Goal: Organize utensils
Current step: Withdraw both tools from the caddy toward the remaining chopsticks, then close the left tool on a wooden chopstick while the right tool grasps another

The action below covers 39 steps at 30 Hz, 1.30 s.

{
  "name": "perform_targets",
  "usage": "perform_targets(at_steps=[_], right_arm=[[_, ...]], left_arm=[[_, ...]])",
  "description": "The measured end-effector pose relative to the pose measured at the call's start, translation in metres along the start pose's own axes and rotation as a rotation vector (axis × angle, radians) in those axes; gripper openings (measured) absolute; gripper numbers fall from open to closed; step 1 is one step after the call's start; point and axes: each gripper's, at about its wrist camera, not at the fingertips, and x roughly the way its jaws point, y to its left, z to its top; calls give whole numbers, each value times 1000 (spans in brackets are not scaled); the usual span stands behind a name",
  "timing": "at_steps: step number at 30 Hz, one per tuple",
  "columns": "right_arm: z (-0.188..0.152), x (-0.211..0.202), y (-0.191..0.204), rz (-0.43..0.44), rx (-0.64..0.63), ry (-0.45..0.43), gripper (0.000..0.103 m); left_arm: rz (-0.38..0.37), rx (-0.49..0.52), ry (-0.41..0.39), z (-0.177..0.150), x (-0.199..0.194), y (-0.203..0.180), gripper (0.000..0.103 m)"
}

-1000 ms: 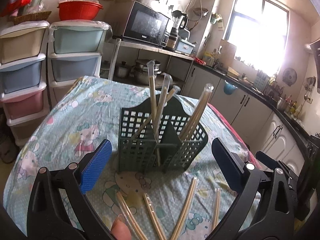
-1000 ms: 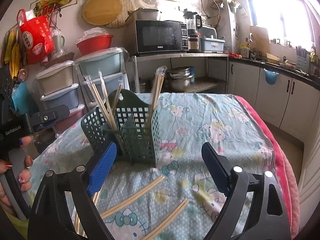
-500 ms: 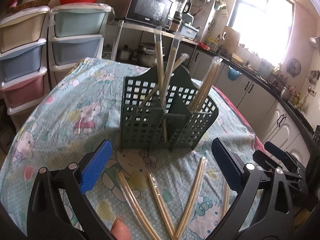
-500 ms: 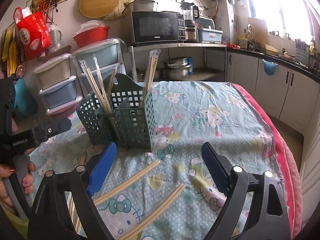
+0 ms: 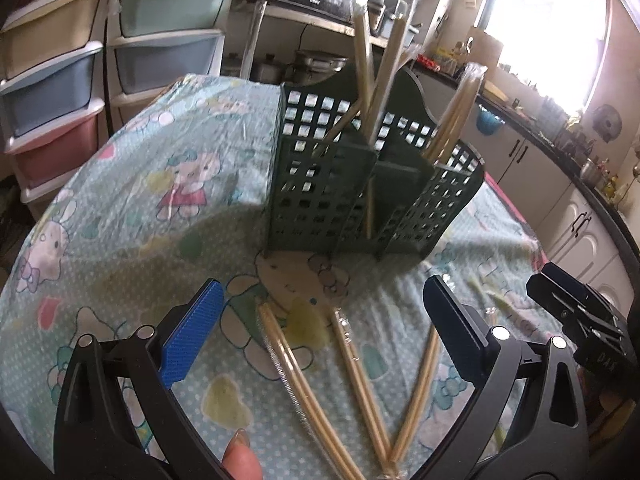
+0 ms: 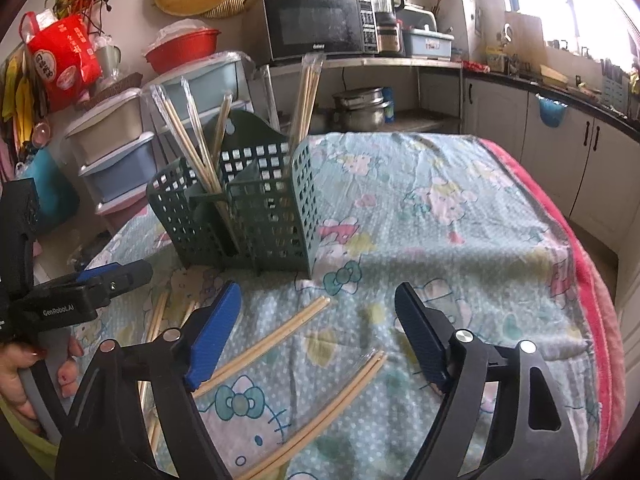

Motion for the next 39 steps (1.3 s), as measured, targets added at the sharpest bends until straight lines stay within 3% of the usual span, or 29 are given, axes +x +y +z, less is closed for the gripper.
perform_targets(at_steps=[10,15,17,22,32,39], right_arm=[[-3,42,10,23,-11,119,61],[-3,59,8,32,18,174,56],[-3,65,6,36,30,194,54],[-2,78,1,53,67,241,51],[1,99,-7,60,118,294,49],[2,112,-1,8,82,302,38]], left_arm=[[10,-11,71,-10,24,14,92],[-13,-36,107,-12,33,19,80],[-19,-46,126,-14,37,22,67],[-26,-66,157,-16,43,26,55],[-22,-97,166,-15,49,36,49],[-6,-105,163,-11,53,41,42]])
